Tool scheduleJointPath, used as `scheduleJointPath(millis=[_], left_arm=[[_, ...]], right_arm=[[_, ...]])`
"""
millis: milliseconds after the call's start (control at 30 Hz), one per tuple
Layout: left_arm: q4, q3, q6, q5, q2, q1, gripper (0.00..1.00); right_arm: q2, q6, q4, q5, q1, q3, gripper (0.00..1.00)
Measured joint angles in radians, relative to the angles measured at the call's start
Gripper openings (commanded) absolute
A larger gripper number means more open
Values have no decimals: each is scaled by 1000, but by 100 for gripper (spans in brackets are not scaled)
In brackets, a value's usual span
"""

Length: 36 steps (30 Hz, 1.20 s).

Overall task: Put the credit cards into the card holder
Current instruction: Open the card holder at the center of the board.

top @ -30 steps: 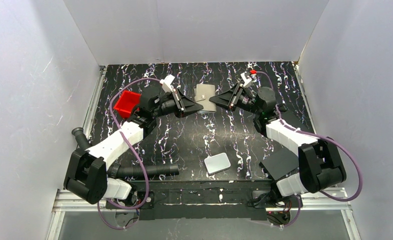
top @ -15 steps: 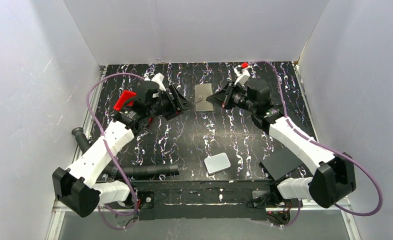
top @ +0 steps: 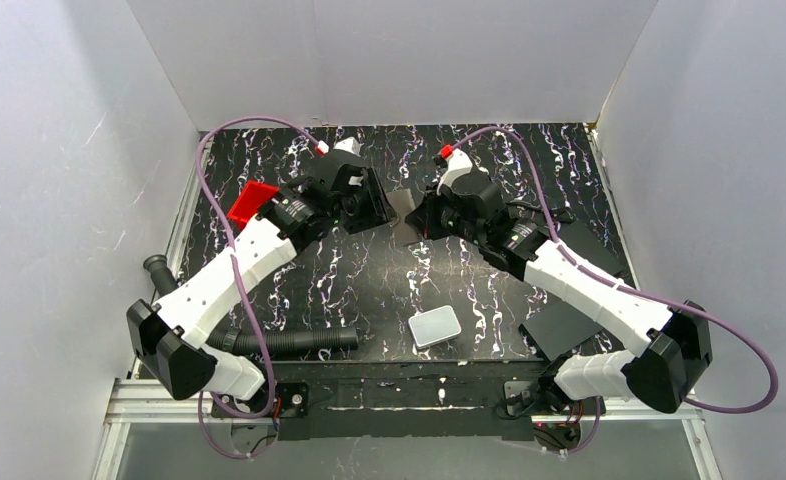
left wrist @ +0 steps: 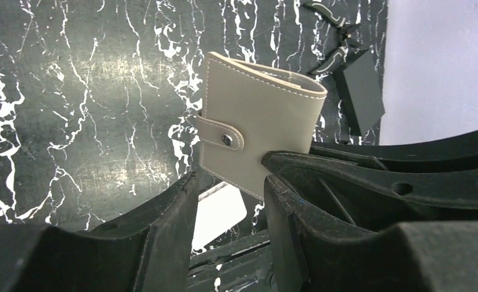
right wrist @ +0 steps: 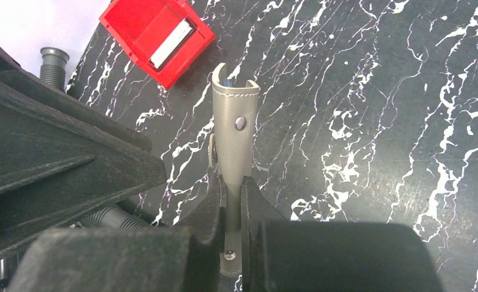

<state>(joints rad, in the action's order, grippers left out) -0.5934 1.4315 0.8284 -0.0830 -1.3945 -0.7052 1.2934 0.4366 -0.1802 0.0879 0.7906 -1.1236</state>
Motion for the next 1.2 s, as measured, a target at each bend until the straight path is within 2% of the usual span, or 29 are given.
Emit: scheduleJointPath(millis=[200, 767, 933, 967, 1000, 1033, 1200], left_arm=[[-52, 41, -6, -42, -44, -13, 42], [-90, 116, -14, -91, -150, -37, 32], [-121, 147, -26, -121, -182, -45, 19], [-127, 156, -32, -123, -189, -48, 15], [-130, 164, -38, -124, -196, -50, 5], [-136, 174, -48, -123, -203, -51, 0], [-163, 202, -89, -127, -217, -52, 0]], right_arm=[[0, 4, 4, 35, 13, 0, 1], [0, 10, 23, 49, 30, 0, 1], [0, 11, 27, 48, 30, 9, 1], [0, 12, 28, 48, 30, 11, 1], [-2, 14, 40, 48, 30, 20, 1], [-5, 18, 50, 48, 30, 29, 1], [-27, 40, 85, 41, 23, 61, 1]])
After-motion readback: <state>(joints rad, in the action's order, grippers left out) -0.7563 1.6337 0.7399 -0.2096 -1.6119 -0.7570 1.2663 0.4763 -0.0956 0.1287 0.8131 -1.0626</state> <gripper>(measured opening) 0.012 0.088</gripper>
